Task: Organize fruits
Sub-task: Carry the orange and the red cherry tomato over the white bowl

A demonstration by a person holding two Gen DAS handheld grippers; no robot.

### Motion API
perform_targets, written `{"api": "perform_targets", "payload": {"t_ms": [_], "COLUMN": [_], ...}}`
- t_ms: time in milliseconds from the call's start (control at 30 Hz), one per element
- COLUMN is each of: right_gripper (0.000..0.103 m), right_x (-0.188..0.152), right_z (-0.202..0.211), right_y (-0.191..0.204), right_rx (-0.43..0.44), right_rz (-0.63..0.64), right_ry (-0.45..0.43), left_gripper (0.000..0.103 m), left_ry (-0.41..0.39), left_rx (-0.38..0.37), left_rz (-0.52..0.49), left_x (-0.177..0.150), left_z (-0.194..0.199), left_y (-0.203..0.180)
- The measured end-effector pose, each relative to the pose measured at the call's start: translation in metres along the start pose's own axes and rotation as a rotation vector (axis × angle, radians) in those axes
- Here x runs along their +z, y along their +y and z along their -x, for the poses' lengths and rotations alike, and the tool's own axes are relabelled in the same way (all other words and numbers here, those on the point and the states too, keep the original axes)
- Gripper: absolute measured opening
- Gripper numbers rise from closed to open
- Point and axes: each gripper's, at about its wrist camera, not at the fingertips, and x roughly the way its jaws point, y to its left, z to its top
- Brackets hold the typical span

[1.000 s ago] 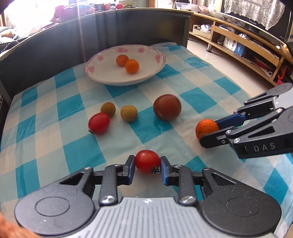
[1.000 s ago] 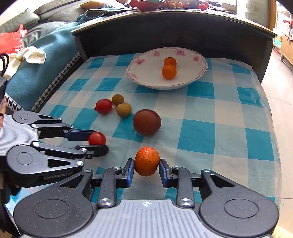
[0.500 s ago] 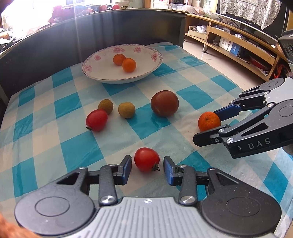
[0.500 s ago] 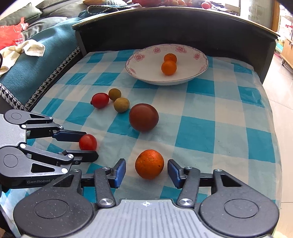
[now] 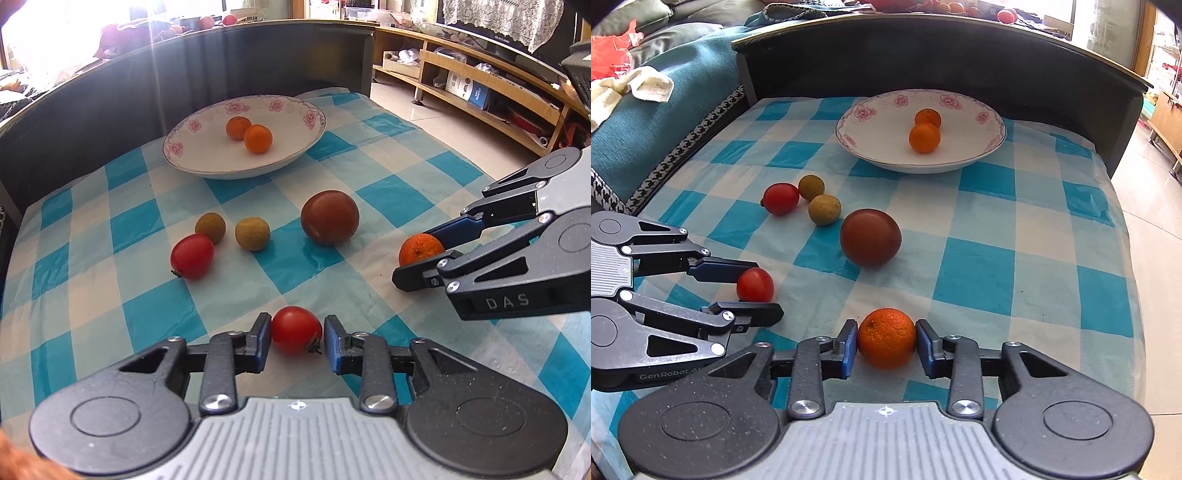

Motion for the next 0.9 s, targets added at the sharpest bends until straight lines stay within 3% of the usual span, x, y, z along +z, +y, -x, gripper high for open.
{"api": "perform_targets", "payload": {"t_ms": [267,900], "right_gripper": [0.028,0.028], "right_x": [0.003,0.026], "right_z": [0.001,0.013], "right_y": [0.004,0.003], "right_rx": [-0.019,-0.037], "right_rz": [0.02,0.008], "right_ry": [-0.001,-0.079], "left_gripper": [0.038,0.038], "left_ry": [-0.004,-0.11], "left_rx": [-0.006,0.028], "left_rz": [0.007,0.043], "left_x": [0.005,0.037], "left_z": [0.001,0.015], "left_y": [0.001,0.012]}}
